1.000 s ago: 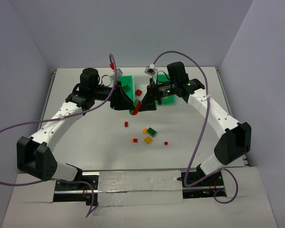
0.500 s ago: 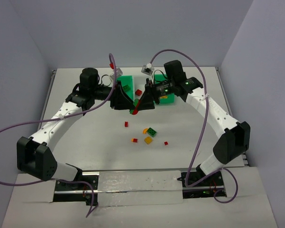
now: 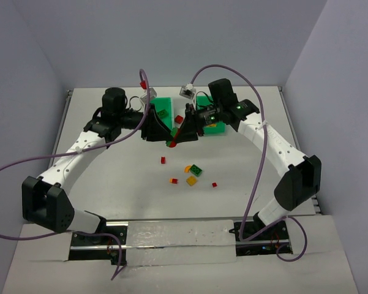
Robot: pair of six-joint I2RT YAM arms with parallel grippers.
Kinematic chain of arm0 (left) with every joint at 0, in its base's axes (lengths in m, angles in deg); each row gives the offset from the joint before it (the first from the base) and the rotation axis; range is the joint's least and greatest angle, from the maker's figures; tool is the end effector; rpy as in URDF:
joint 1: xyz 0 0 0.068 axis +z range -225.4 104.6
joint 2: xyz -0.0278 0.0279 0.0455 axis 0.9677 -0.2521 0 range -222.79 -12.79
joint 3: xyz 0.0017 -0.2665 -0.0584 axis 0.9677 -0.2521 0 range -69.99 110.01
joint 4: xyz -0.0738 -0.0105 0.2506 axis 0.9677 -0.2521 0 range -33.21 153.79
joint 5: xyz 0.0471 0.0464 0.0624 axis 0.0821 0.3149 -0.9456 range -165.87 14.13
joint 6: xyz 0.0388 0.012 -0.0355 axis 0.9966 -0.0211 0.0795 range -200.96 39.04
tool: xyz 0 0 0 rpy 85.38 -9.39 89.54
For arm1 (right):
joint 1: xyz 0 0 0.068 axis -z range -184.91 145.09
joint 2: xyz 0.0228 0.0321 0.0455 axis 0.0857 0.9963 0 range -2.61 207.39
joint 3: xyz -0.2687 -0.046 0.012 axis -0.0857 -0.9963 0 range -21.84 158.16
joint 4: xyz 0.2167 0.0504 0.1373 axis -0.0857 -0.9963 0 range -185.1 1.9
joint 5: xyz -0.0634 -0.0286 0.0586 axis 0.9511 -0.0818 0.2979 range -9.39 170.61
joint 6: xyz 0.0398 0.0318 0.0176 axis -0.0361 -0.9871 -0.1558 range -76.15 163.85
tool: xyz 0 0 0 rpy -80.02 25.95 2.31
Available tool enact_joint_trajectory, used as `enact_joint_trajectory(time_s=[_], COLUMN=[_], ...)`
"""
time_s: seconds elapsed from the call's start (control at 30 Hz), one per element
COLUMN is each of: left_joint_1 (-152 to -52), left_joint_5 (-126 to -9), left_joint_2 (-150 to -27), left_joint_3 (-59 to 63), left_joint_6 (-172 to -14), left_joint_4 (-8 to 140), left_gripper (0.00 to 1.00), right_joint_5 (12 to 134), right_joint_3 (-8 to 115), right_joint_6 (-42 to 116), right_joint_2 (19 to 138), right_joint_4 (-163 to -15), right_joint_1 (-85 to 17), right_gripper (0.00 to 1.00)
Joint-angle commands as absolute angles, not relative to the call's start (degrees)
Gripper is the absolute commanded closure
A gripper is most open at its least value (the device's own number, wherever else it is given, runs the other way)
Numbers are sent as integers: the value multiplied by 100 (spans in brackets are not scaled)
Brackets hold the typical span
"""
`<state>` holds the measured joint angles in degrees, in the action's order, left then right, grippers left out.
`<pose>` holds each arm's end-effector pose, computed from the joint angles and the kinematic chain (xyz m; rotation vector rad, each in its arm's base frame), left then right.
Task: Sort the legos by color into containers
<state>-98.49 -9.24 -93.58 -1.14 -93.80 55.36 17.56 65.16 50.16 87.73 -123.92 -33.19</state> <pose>0.2746 -0.1526 0.3515 0.9845 1.7267 -1.5181 0.2840 0.1887 0.3662 -1.1946 1.8019 1.4377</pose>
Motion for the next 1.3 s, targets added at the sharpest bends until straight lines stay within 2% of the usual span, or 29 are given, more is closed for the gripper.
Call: enact_joint_trajectory(time_s=[0.0,0.27,0.33,0.43,0.5,0.6,0.77,0.93,1.07,1.17,1.2,1.27], left_joint_1=[-9187,-8353,-8360,-8557,-8706,-8974,-9164,-9201,-9210,-9218,-9218,-9218], left_joint_5=[-708,-791,-1285,-2880,-3662,-4861,-5401,-5687,-5650,-5652,-5696,-5767], left_joint_2=[-9208,-9439,-9440,-9403,-9475,-10002,-10955,-11740,-12335,-12617,-12748,-12894], left_joint_3=[-102,449,459,115,68,215,789,1303,1797,1991,2118,2326], left_joint_6=[-9314,-8434,-8226,-8224,-8135,-7846,-7887,-8039,-8307,-8373,-8395,-8401], left_joint_4=[5577,4729,4717,5411,5551,5844,6098,6316,6326,6326,6326,6267], left_gripper=[100,100,100,98,96,97,91,89,80,67,58,51], right_joint_5=[1848,2171,2571,4211,4651,5862,6967,7524,7661,7639,7679,7688], right_joint_3=[6545,6526,6535,6590,6790,7587,8617,9026,9157,9212,9286,9442], right_joint_6=[5440,6090,5803,4942,4765,4726,4862,5007,5082,5149,5152,5177], right_joint_2=[8707,8835,8891,9036,9210,9881,10900,11456,11854,12065,12178,12358], right_joint_4=[-12815,-13483,-13162,-12066,-11760,-11587,-11572,-11471,-11315,-11238,-11246,-11302], right_joint_1=[-3273,-2774,-2708,-2712,-2786,-2931,-3117,-3215,-3269,-3286,-3286,-3286], right_gripper=[100,100,100,100,100,100,100,100,100,100,100,97])
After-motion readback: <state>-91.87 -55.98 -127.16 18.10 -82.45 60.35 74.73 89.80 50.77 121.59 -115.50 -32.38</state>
